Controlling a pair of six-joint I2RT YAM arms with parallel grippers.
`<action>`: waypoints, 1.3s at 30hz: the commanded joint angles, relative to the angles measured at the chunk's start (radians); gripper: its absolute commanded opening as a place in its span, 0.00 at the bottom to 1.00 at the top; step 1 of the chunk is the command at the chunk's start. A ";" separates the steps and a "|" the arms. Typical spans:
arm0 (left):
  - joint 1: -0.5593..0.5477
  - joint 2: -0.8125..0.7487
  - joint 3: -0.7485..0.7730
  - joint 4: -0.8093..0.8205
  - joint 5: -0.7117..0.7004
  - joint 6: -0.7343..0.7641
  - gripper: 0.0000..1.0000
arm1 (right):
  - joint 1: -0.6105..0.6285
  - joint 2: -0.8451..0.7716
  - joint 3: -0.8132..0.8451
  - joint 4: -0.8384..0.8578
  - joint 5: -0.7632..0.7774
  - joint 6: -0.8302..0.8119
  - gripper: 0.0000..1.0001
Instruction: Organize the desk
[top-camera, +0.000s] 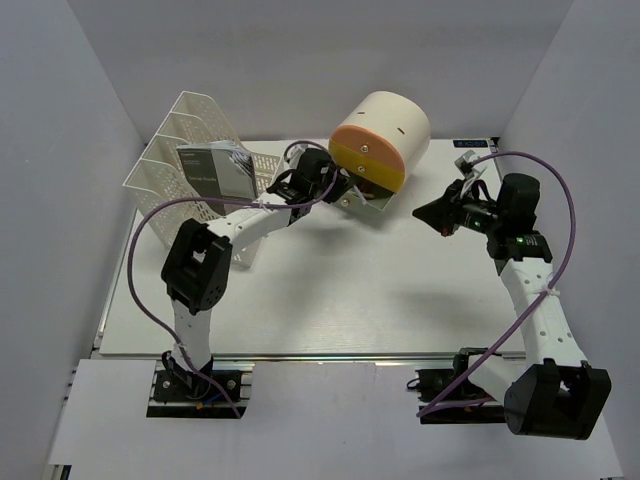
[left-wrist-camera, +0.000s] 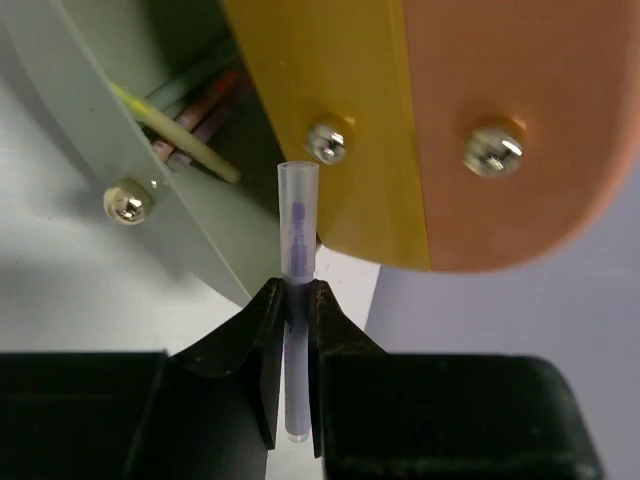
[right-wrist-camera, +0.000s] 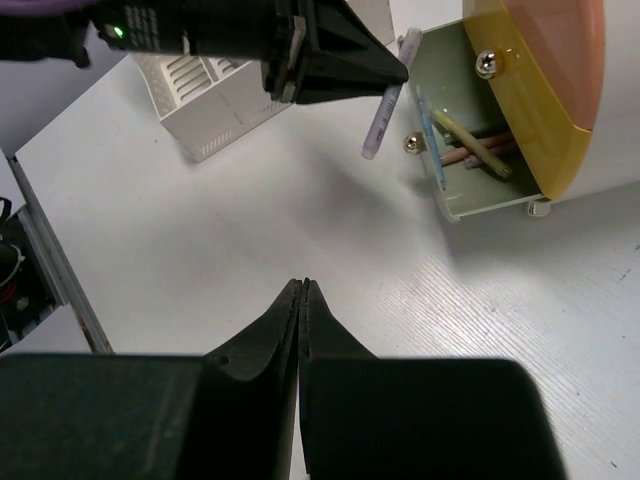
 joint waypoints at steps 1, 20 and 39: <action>0.006 0.011 -0.048 0.220 0.025 -0.224 0.00 | -0.018 -0.023 -0.006 0.046 0.002 0.017 0.00; 0.034 0.158 0.088 0.180 -0.041 -0.266 0.54 | -0.056 -0.007 -0.014 0.053 -0.032 0.018 0.08; 0.084 -0.314 -0.269 0.111 0.359 0.584 0.00 | 0.195 0.131 0.009 -0.070 0.096 -0.491 0.00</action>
